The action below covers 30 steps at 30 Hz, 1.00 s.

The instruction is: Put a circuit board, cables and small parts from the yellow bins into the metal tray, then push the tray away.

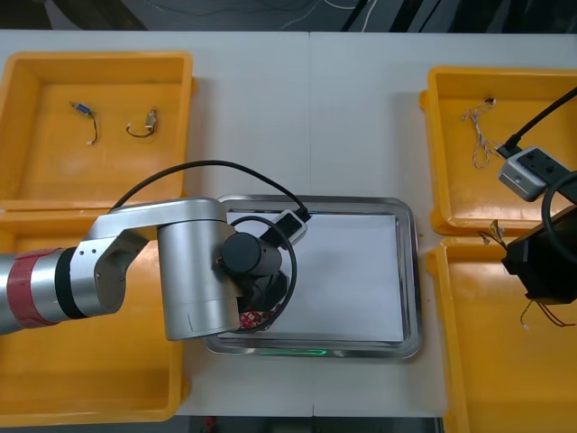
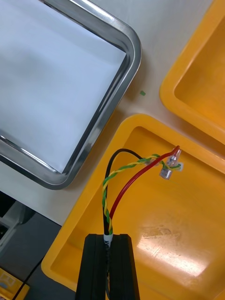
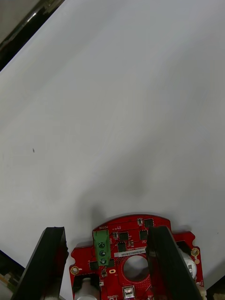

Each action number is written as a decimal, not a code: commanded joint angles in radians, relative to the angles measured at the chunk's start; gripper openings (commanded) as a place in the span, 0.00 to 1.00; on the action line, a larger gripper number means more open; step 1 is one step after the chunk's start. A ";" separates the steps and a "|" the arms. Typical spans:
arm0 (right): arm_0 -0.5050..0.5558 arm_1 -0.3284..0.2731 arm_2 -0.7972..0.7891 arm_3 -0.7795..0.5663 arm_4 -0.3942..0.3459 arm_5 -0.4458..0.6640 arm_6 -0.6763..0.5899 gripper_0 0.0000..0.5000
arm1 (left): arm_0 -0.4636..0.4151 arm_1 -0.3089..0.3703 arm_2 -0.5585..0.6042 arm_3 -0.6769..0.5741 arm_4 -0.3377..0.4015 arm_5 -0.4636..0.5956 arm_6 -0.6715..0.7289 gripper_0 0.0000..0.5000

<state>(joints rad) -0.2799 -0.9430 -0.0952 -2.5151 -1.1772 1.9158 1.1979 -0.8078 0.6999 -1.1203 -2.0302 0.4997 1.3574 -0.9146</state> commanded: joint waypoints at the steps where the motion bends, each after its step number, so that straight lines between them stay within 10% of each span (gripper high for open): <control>1: -0.056 -0.043 0.088 -0.039 0.036 0.004 0.040 0.00 | -0.042 0.006 0.034 -0.019 0.040 -0.003 0.094 1.00; 23: -0.246 -0.007 0.483 -0.044 0.225 -0.038 0.065 0.00 | -0.041 0.066 0.478 -0.108 0.280 0.373 0.052 1.00; 30: -0.285 0.067 0.577 -0.034 0.295 -0.038 0.249 0.00 | -0.041 0.090 0.605 -0.107 0.321 0.491 0.036 1.00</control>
<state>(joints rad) -0.5218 -0.9174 0.4400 -2.5289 -0.9048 1.8847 1.3732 -0.8154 0.7423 -0.5746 -2.1039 0.8020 1.8092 -0.9144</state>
